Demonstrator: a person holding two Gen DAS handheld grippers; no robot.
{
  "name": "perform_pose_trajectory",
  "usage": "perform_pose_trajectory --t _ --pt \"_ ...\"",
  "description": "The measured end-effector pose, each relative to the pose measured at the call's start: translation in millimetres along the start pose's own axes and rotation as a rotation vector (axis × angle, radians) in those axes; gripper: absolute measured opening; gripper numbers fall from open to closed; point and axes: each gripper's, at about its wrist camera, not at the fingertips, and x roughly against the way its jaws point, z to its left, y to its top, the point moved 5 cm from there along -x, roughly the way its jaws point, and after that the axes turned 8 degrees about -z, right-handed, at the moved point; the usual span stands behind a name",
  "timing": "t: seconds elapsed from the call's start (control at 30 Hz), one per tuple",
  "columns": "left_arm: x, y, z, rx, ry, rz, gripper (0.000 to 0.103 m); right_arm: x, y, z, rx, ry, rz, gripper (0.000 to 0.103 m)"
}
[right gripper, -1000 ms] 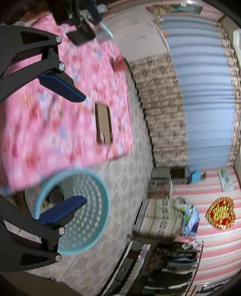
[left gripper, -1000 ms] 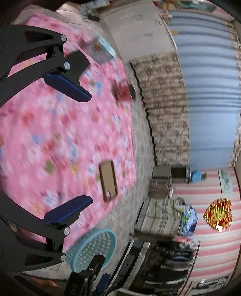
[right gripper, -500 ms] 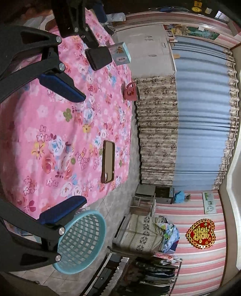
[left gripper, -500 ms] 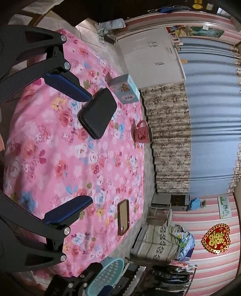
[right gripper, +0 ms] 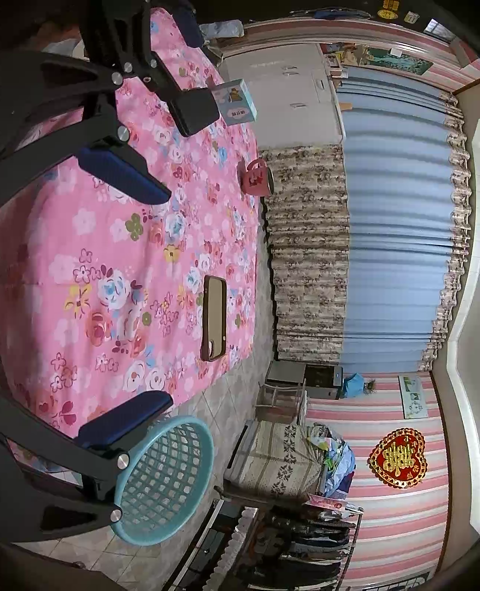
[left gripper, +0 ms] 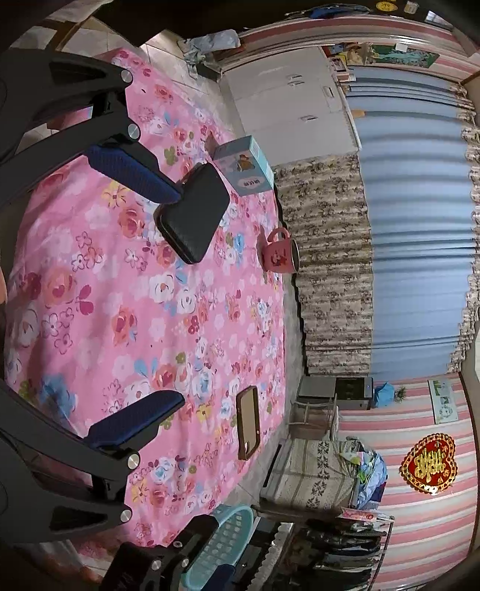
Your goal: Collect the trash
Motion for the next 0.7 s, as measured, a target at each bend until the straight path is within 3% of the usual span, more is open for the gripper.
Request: perform_pose_trajectory --t 0.7 --pt "-4.2 2.3 0.5 0.016 -0.002 -0.01 0.098 -2.2 -2.2 2.3 0.007 -0.009 -0.006 0.098"
